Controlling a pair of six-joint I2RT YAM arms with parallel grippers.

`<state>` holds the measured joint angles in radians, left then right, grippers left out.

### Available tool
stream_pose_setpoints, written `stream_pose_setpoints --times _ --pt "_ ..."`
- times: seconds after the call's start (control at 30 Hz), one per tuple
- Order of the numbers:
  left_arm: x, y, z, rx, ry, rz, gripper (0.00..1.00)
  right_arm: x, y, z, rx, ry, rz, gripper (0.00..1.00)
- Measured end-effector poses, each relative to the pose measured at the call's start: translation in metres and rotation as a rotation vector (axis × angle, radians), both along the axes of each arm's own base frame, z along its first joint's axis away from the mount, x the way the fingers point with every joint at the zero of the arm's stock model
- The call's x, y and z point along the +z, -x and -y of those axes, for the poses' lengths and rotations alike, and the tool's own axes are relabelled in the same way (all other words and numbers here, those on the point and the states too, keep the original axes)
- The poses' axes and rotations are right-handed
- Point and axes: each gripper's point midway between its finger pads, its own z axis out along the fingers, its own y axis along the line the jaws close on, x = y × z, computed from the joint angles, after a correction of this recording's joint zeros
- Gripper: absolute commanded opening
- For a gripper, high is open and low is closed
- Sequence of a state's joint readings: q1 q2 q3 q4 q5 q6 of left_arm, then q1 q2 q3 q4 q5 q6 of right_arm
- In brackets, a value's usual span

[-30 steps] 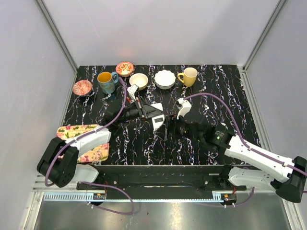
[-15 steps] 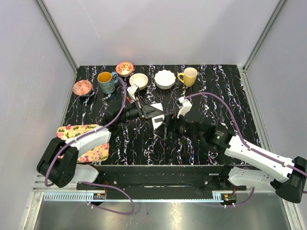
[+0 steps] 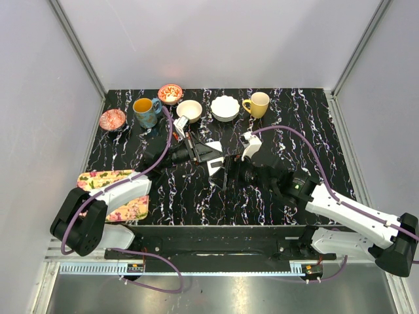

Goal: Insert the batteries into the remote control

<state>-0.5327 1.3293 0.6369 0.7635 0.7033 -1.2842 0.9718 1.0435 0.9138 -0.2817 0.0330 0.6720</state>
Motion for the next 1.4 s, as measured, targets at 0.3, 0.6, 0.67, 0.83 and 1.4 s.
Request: stream_pose_setpoints --times 0.3,0.6,0.67,0.83,1.4 --pt "-0.0002 0.0 0.0 0.0 0.0 -0.001 0.0 0.0003 0.0 -0.0001 0.001 -0.001 0.0 0.77" --pt "-0.0003 0.0 0.0 0.0 -0.001 -0.001 0.0 0.0003 0.002 -0.0009 0.014 -0.004 -0.007 0.66" --pt "-0.0005 -0.0001 0.0 0.001 -0.001 -0.001 0.0 0.0006 0.0024 -0.0012 0.017 -0.006 -0.007 0.63" --pt "-0.0009 -0.0007 -0.0001 0.004 -0.003 -0.002 0.0 0.0008 0.0031 -0.0015 0.021 -0.008 -0.009 0.59" --pt "0.0046 -0.002 -0.0016 0.021 0.007 0.013 0.0 0.0026 -0.0004 0.0008 0.002 -0.021 -0.014 0.45"
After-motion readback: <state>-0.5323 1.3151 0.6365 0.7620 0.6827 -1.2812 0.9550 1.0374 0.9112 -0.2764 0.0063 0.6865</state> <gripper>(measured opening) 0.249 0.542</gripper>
